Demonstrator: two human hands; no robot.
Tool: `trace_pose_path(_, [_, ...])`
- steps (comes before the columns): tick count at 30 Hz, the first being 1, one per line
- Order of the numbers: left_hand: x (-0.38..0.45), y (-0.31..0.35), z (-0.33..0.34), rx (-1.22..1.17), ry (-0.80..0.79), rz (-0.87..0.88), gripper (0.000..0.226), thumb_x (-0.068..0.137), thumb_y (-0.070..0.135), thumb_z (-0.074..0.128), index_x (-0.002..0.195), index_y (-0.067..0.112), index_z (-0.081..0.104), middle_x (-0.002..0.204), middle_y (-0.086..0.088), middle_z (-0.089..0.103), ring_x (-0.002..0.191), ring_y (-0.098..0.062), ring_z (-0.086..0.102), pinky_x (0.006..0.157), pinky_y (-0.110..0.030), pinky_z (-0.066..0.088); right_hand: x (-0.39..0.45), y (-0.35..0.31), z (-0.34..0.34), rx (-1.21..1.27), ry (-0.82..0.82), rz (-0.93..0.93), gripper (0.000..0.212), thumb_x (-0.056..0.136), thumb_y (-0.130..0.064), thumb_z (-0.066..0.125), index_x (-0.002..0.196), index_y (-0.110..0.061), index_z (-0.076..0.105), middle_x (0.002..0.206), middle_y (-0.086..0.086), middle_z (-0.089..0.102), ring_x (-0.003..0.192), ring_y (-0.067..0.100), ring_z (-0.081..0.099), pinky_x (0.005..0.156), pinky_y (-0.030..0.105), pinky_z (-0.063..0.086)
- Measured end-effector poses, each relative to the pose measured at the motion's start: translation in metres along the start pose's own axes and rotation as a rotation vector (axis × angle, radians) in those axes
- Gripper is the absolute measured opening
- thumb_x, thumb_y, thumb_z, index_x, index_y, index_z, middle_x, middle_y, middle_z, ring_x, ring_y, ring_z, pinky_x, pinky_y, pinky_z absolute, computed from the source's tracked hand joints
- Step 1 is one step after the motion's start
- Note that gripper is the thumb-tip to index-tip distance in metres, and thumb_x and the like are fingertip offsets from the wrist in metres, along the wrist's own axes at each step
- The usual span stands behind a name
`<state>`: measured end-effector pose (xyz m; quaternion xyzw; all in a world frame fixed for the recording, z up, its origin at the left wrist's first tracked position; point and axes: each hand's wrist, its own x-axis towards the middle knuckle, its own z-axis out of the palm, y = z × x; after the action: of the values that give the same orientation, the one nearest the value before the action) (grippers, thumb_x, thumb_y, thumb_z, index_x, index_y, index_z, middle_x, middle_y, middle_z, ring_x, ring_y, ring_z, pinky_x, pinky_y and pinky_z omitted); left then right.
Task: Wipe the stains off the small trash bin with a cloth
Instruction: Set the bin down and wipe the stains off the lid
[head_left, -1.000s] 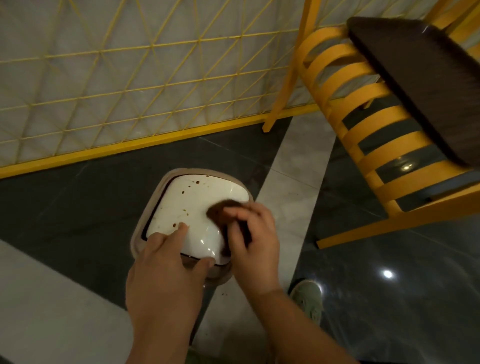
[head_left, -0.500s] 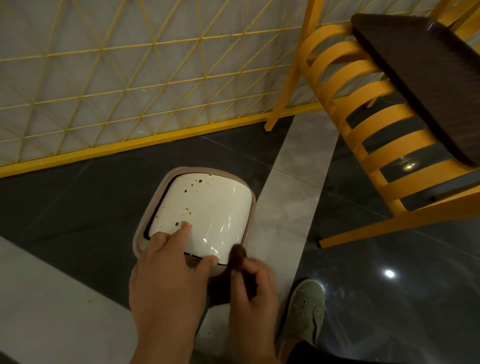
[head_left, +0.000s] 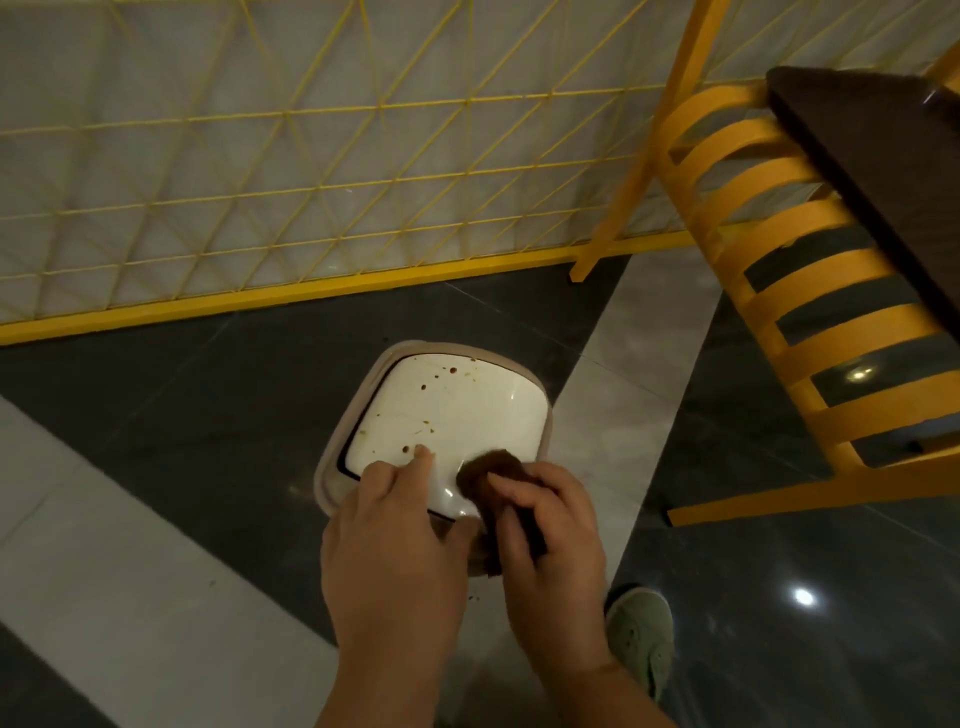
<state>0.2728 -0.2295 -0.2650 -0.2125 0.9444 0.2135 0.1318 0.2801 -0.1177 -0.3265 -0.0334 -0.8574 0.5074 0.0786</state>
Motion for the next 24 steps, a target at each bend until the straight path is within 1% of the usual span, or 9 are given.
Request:
trace_pose_path(3, [0.000, -0.001, 0.002, -0.011, 0.014, 0.010, 0.068, 0.086, 0.052, 0.055, 0.146, 0.039, 0.026, 0.139, 0.010, 0.034, 0.130, -0.014, 0.036, 0.108, -0.034, 0.035, 0.040, -0.015, -0.001, -0.209, -0.131, -0.222, 0.026, 0.088, -0.022, 0.056, 0.108, -0.032, 0.069, 0.117, -0.015, 0.055, 0.111, 0.000, 0.044, 0.096, 0.006, 0.031])
trace_pose_path(7, [-0.002, -0.002, 0.002, -0.022, 0.022, 0.012, 0.072, 0.084, 0.053, 0.058, 0.146, 0.039, 0.024, 0.140, 0.012, 0.032, 0.133, -0.013, 0.030, 0.113, -0.035, 0.027, 0.117, -0.031, 0.001, -0.447, -0.232, -0.200, 0.024, 0.090, -0.015, 0.059, 0.104, -0.030, 0.072, 0.113, -0.009, 0.062, 0.104, 0.013, 0.050, 0.084, 0.013, 0.033])
trace_pose_path(9, [-0.002, -0.004, 0.000, -0.018, 0.024, 0.016, 0.073, 0.083, 0.054, 0.058, 0.146, 0.040, 0.023, 0.143, 0.012, 0.031, 0.136, -0.013, 0.025, 0.116, -0.036, 0.022, 0.140, -0.031, 0.001, -0.391, -0.305, -0.048, 0.023, 0.092, -0.017, 0.057, 0.103, -0.031, 0.071, 0.108, -0.010, 0.063, 0.099, 0.013, 0.055, 0.082, 0.022, 0.047])
trace_pose_path(10, [-0.001, -0.005, -0.002, -0.012, 0.019, 0.009, 0.075, 0.082, 0.057, 0.059, 0.145, 0.040, 0.023, 0.145, 0.012, 0.030, 0.138, -0.014, 0.023, 0.118, -0.038, 0.021, 0.148, -0.033, -0.001, -0.293, -0.343, 0.087, 0.023, 0.094, -0.018, 0.056, 0.103, -0.032, 0.071, 0.104, -0.011, 0.063, 0.093, 0.011, 0.059, 0.075, 0.025, 0.054])
trace_pose_path(12, [0.003, -0.010, -0.004, -0.001, 0.009, -0.024, 0.087, 0.075, 0.064, 0.061, 0.146, 0.040, 0.017, 0.151, 0.008, 0.024, 0.141, -0.018, 0.020, 0.119, -0.042, 0.018, 0.153, -0.036, -0.010, -0.116, -0.404, 0.319, 0.019, 0.095, -0.020, 0.056, 0.102, -0.032, 0.070, 0.097, -0.011, 0.063, 0.082, 0.008, 0.061, 0.058, 0.022, 0.055])
trace_pose_path(15, [0.008, -0.022, -0.012, -0.038, -0.025, -0.143, 0.117, 0.059, 0.068, 0.072, 0.148, 0.034, 0.004, 0.155, 0.001, 0.019, 0.142, -0.024, 0.020, 0.117, -0.046, 0.022, 0.147, -0.030, -0.025, -0.053, -0.467, 0.456, 0.016, 0.096, -0.022, 0.055, 0.099, -0.031, 0.068, 0.095, -0.007, 0.063, 0.088, 0.014, 0.063, 0.071, 0.028, 0.056])
trace_pose_path(18, [0.010, -0.035, -0.021, -0.098, -0.117, -0.320, 0.131, 0.047, 0.067, 0.079, 0.148, 0.032, 0.002, 0.150, -0.003, 0.029, 0.138, -0.028, 0.032, 0.110, -0.049, 0.031, 0.130, -0.022, -0.036, -0.019, -0.478, 0.529, 0.015, 0.096, -0.022, 0.056, 0.097, -0.030, 0.068, 0.097, -0.001, 0.067, 0.088, 0.018, 0.067, 0.078, 0.036, 0.059])
trace_pose_path(21, [0.012, -0.051, -0.029, -0.180, -0.217, -0.398, 0.106, 0.049, 0.064, 0.080, 0.138, 0.034, 0.031, 0.131, 0.002, 0.055, 0.119, -0.024, 0.053, 0.095, -0.044, 0.044, 0.106, -0.020, -0.045, 0.007, -0.491, 0.552, 0.014, 0.094, -0.022, 0.058, 0.094, -0.030, 0.068, 0.097, -0.002, 0.070, 0.086, 0.016, 0.069, 0.070, 0.028, 0.059])
trace_pose_path(24, [0.016, -0.070, -0.041, -0.241, -0.221, -0.409, 0.069, 0.063, 0.051, 0.079, 0.124, 0.033, 0.052, 0.106, 0.007, 0.065, 0.099, -0.019, 0.059, 0.085, -0.038, 0.046, 0.078, -0.021, -0.049, 0.030, -0.543, 0.534, 0.014, 0.092, -0.018, 0.060, 0.093, -0.029, 0.069, 0.093, -0.006, 0.072, 0.088, 0.012, 0.070, 0.074, 0.027, 0.058])
